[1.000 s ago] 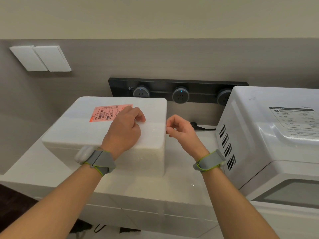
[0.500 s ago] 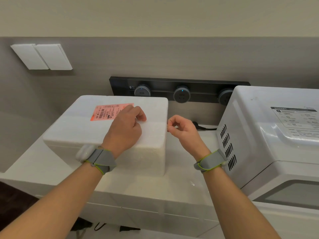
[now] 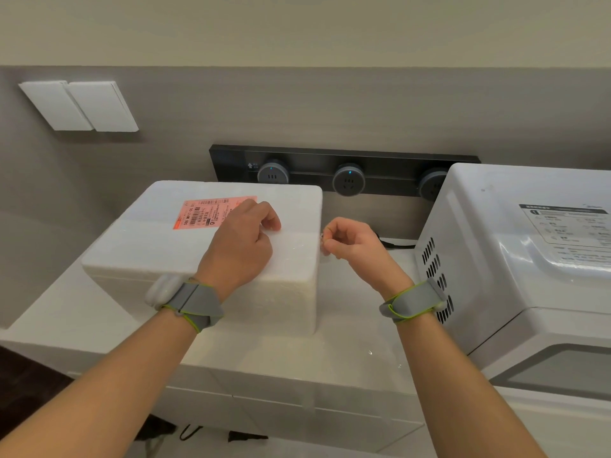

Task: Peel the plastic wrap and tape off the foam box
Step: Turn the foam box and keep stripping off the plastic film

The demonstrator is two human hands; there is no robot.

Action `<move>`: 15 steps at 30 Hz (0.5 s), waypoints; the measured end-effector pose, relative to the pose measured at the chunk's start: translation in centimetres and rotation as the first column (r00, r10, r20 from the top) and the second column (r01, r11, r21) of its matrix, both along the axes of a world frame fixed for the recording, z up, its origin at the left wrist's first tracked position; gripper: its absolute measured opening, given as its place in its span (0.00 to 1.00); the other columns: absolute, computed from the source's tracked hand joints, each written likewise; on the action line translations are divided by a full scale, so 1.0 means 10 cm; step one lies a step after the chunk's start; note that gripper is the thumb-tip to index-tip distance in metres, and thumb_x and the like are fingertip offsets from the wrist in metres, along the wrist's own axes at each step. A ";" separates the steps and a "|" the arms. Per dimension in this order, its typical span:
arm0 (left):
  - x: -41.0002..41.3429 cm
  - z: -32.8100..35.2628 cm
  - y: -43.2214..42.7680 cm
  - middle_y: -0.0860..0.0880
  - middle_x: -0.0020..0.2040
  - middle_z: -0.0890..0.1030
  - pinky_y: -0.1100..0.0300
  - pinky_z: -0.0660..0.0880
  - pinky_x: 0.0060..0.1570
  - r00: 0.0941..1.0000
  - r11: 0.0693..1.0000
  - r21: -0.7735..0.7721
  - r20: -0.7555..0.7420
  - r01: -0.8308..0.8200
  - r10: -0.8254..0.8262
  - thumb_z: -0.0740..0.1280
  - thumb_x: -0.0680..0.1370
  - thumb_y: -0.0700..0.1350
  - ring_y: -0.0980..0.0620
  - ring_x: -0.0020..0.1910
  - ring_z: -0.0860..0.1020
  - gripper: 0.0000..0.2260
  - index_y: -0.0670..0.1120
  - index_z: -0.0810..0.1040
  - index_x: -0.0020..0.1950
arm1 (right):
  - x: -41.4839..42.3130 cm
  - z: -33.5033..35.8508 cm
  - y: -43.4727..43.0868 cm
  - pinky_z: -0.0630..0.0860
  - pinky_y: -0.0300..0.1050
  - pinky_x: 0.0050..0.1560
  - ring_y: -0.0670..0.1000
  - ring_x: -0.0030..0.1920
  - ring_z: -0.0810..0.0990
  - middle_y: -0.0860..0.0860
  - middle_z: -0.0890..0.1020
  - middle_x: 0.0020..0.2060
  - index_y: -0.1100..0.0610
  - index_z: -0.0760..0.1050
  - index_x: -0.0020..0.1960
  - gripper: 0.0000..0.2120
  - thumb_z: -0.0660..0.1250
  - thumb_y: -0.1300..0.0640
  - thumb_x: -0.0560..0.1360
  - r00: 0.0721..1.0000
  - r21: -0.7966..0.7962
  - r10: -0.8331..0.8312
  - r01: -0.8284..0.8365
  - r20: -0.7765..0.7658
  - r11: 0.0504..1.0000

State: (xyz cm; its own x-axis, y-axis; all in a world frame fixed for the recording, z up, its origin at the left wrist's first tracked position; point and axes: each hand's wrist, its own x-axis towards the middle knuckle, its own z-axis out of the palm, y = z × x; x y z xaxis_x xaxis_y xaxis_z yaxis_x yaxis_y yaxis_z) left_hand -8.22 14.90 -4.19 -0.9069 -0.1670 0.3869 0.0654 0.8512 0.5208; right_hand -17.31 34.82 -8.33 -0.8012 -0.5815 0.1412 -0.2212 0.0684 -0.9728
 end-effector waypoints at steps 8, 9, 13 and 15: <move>0.00 0.00 -0.01 0.51 0.49 0.75 0.61 0.65 0.52 1.000 1.000 -0.007 -0.002 0.005 -0.005 0.57 0.73 0.30 0.51 0.51 0.71 0.16 0.49 0.75 0.47 | 0.08 -0.09 0.05 0.77 0.48 0.48 0.54 0.43 0.78 0.55 0.80 0.39 0.63 0.71 0.56 0.12 0.67 0.72 0.75 0.995 -0.082 0.003 0.005 0.097 0.997; 0.00 0.00 -0.01 0.51 0.49 0.75 0.61 0.65 0.52 1.000 1.000 -0.008 -0.004 0.006 -0.006 0.57 0.73 0.30 0.51 0.52 0.71 0.16 0.49 0.75 0.47 | 0.09 -0.08 0.05 0.77 0.48 0.49 0.54 0.42 0.79 0.56 0.79 0.39 0.62 0.71 0.56 0.12 0.66 0.73 0.76 0.993 -0.102 0.002 0.011 0.120 0.995; 0.00 0.00 -0.01 0.51 0.49 0.75 0.62 0.65 0.52 1.000 1.000 -0.001 -0.002 0.004 -0.004 0.57 0.73 0.30 0.51 0.52 0.71 0.16 0.48 0.75 0.48 | 0.11 0.00 0.09 0.79 0.52 0.47 0.58 0.38 0.77 0.56 0.74 0.38 0.61 0.70 0.55 0.12 0.64 0.72 0.75 0.971 -0.248 0.011 0.049 0.237 0.968; -0.01 0.00 -0.01 0.51 0.49 0.75 0.62 0.65 0.52 1.000 1.000 0.000 -0.003 0.004 -0.004 0.57 0.74 0.30 0.51 0.52 0.71 0.16 0.49 0.75 0.48 | 0.12 0.07 0.11 0.77 0.50 0.43 0.57 0.35 0.76 0.56 0.74 0.39 0.61 0.71 0.54 0.12 0.64 0.72 0.74 0.954 -0.320 0.006 0.094 0.298 0.943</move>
State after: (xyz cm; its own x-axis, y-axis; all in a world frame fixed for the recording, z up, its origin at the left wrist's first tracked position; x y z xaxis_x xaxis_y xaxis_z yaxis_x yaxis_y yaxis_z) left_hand -8.27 14.80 -4.23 -0.9063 -0.1635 0.3898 0.0703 0.8510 0.5205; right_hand -16.13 35.97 -7.66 -0.8593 -0.5061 0.0742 0.0707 -0.2611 -0.9627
